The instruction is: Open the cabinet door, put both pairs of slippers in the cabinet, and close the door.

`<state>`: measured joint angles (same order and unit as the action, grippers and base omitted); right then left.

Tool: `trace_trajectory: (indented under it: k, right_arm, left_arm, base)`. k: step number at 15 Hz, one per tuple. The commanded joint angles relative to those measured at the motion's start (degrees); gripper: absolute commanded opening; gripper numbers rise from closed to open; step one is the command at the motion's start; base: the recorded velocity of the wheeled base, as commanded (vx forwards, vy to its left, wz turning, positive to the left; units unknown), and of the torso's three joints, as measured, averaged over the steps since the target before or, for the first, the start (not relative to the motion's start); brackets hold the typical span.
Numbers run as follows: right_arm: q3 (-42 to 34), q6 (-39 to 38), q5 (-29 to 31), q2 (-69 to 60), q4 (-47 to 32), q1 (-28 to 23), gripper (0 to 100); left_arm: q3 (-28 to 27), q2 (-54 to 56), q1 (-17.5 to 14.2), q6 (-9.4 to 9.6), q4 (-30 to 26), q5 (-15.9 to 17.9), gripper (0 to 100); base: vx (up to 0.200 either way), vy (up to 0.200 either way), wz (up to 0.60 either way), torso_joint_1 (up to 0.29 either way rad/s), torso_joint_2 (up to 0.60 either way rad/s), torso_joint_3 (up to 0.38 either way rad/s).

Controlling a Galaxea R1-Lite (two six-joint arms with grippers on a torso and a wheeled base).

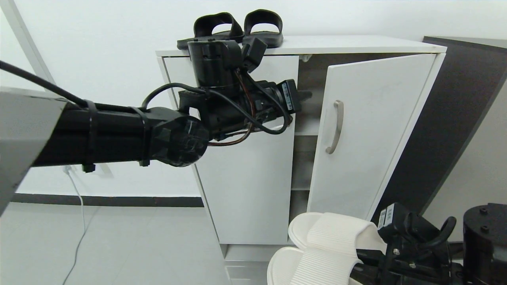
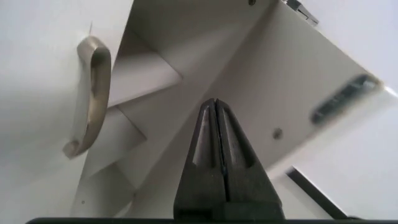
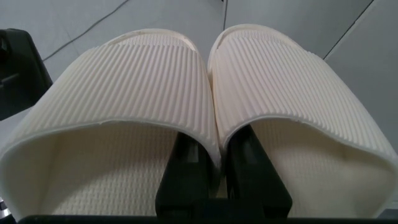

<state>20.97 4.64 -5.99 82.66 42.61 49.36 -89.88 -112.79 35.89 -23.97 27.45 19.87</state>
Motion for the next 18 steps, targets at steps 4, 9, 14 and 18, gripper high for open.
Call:
trace_trajectory:
  k: [4, 9, 14, 18]
  right_arm:
    - [-0.75, 1.16, -0.08, 0.04, 0.02, 0.12, 0]
    - [-1.02, 1.24, -0.08, 0.04, 0.02, 0.47, 0]
    - [-0.84, 1.16, 0.01, 0.13, 0.11, 0.47, 0]
    - [0.65, 0.98, 0.36, 2.59, 0.37, -3.13, 0]
  left_arm:
    - [-2.58, -3.67, 1.64, 0.06, 0.06, -0.1, 0]
    - [2.43, -0.94, 8.94, 3.4, 2.17, -3.79, 0]
    - [4.63, 0.11, 7.7, 3.58, 6.12, -7.48, 0]
    - [22.56, 16.72, 5.77, 3.75, 8.67, -9.85, 0]
  base:
    - [-0.1, 0.0, 0.0, 0.0, 0.0, 0.001]
    - [-0.2, 0.0, 0.0, 0.003, 0.0, 0.002]
    - [-0.08, 0.0, 0.0, 0.0, 0.0, 0.0]
    - [0.0, 0.0, 0.0, 0.0, 0.0, 0.0]
